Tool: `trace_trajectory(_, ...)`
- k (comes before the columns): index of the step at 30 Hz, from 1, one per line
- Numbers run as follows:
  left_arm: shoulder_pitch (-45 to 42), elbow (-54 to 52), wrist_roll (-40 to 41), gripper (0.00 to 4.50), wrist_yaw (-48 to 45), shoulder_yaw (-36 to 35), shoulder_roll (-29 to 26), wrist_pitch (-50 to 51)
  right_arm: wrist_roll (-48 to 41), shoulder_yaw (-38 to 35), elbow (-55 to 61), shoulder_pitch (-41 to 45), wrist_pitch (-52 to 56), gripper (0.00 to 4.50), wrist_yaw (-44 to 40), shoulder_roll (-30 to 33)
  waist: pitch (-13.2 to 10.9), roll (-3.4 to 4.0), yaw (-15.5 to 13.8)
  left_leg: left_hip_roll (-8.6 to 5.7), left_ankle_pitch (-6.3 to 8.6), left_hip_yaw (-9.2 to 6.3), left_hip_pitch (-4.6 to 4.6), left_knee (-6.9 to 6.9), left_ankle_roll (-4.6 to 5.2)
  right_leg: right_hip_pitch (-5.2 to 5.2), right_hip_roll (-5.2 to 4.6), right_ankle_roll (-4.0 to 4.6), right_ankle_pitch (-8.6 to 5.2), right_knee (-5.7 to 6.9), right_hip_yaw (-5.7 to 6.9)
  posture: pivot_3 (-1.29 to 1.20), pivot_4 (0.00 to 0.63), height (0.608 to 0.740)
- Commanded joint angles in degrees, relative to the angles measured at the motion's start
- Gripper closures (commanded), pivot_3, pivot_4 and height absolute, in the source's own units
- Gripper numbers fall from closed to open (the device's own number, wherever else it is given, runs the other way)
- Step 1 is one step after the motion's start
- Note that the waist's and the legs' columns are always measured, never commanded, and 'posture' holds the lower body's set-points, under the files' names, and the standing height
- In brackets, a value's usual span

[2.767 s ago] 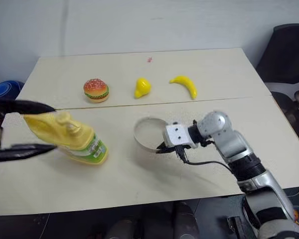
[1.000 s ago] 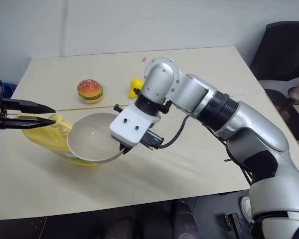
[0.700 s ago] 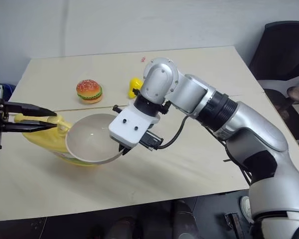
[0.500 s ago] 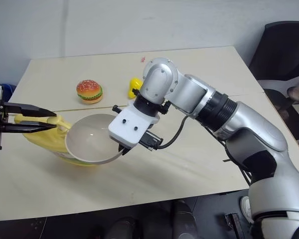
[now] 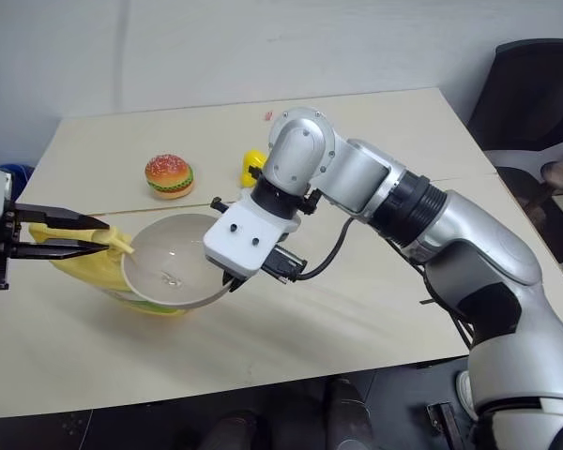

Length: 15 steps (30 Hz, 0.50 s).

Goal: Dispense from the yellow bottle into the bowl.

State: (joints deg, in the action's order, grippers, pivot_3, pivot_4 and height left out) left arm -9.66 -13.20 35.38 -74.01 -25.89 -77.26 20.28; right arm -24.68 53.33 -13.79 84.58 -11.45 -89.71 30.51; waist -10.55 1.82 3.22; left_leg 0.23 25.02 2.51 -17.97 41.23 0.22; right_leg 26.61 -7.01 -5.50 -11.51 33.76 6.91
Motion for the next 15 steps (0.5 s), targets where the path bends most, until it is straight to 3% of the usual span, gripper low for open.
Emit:
trace_trajectory(1, 3.7, -0.3, -4.9, 3.35, -0.6, 8.7, 0.7, 2.2, -1.5, -1.1, 0.3, 2.2, -1.4, 4.50, -2.8, -0.7, 0.1, 0.17, 0.0, 0.00, 0.00, 0.01, 0.02, -0.01, 0.00, 0.00, 0.00, 0.00, 0.00, 0.00, -0.01, 0.00, 0.150, 0.740)
trace_trajectory(7, -5.8, 0.1, 5.6, 3.35, 2.7, 5.1, 0.2, 12.6, -1.8, -1.4, 1.0, 0.9, -1.7, 4.50, -2.8, 0.6, 0.2, 0.20, -0.2, 0.00, 0.00, 0.02, 0.00, 0.02, 0.00, 0.00, 0.00, 0.01, 0.00, 0.04, -0.02, 0.00, 0.150, 0.740)
trace_trajectory(11, -13.3, 0.7, 14.1, 3.35, 5.0, 0.6, -1.4, 22.8, -1.9, -3.7, 1.7, -1.4, -0.3, 4.50, -2.8, 1.8, -0.1, -0.46, -0.3, 0.00, 0.00, -0.19, -0.22, 0.07, 0.00, 0.07, 0.00, 0.01, 0.00, -0.01, 0.13, 0.00, 0.150, 0.740)
trace_trajectory(15, -14.1, 0.0, 17.5, 2.45, 3.6, -6.9, -3.8, 30.9, -0.8, -6.3, 2.9, -7.8, 0.4, 4.50, -2.8, 7.2, -0.3, -0.89, -0.3, 0.03, 0.02, -0.35, -0.41, 0.09, -0.03, 0.11, -0.02, 0.01, 0.00, -0.16, 0.46, 0.00, 0.150, 0.740)
